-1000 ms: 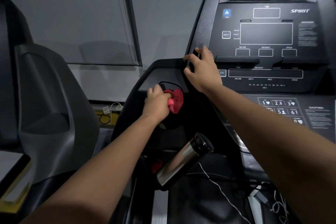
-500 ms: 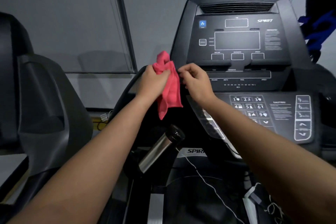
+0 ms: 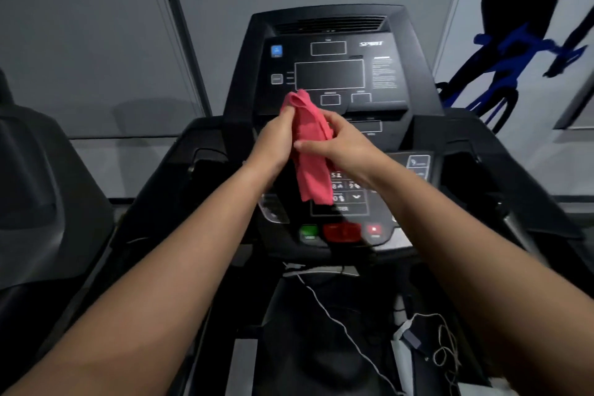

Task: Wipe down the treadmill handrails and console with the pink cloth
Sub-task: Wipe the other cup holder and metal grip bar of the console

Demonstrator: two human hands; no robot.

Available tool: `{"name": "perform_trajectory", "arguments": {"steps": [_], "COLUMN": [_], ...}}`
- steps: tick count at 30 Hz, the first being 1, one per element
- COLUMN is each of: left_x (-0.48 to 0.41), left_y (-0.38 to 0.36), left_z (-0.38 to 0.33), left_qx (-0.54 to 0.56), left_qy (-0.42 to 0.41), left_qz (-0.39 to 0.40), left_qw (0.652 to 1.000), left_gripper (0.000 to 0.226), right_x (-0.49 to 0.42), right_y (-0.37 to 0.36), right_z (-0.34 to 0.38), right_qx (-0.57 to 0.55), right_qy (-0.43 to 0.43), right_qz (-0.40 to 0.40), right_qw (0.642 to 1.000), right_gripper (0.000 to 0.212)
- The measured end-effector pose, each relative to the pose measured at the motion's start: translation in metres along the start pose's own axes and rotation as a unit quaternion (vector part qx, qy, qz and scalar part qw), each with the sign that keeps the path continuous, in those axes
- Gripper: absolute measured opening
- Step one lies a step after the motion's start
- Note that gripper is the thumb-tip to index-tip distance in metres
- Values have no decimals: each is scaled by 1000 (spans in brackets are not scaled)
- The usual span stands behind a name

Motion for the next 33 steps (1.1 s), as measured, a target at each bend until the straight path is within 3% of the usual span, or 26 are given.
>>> {"name": "perform_trajectory", "arguments": {"steps": [3, 6, 9, 12, 15, 19, 23, 26, 28, 30, 33], "left_x": [14, 28, 31, 35, 36, 29, 18, 4, -4, -12, -24], "left_y": [-25, -51, -62, -79, -88, -90, -102, -108, -115, -123, -133], "left_z": [-2, -1, 3, 4, 5, 3, -5, -16, -22, -26, -36], "left_qx": [-12, 19, 23, 75, 114, 161, 204, 214, 231, 251, 289], "left_qy": [-6, -1, 18, 55, 63, 61, 57, 31, 27, 29, 43], "left_qz": [-22, -17, -48, -8, -7, -54, -43, -55, -49, -35, -3], "left_qw": [1000, 1000, 998, 996, 991, 984, 976, 975, 971, 967, 956], "left_gripper": [61, 76, 59, 68, 61, 46, 29, 28, 25, 20, 13], "right_x": [20, 37, 50, 58, 63, 64, 58, 45, 45, 41, 35], "right_y": [34, 59, 71, 81, 95, 115, 119, 121, 124, 123, 113], "right_z": [6, 11, 17, 20, 18, -5, -22, -22, -1, 13, 13], "right_qx": [31, 1, -26, -58, -58, -74, -13, 125, 165, 79, -29], "right_qy": [23, 18, 7, 4, -9, -87, -173, -137, -52, 34, 55], "right_qz": [-81, -107, -102, -91, -119, -184, -178, -186, -233, -211, -76], "right_qw": [996, 994, 994, 994, 991, 976, 969, 965, 957, 974, 995], "right_gripper": [42, 22, 21, 15, 10, 13, 20, 49, 44, 35, 42]}}
Point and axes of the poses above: each hand's wrist, its own x-axis away from the middle knuckle, its own y-axis out of the back of the hand, z = x × y, the point moved 6 cm from there along -x, towards the middle knuckle, and after that the axes turned 1 degree about y, right-handed, at the moved point
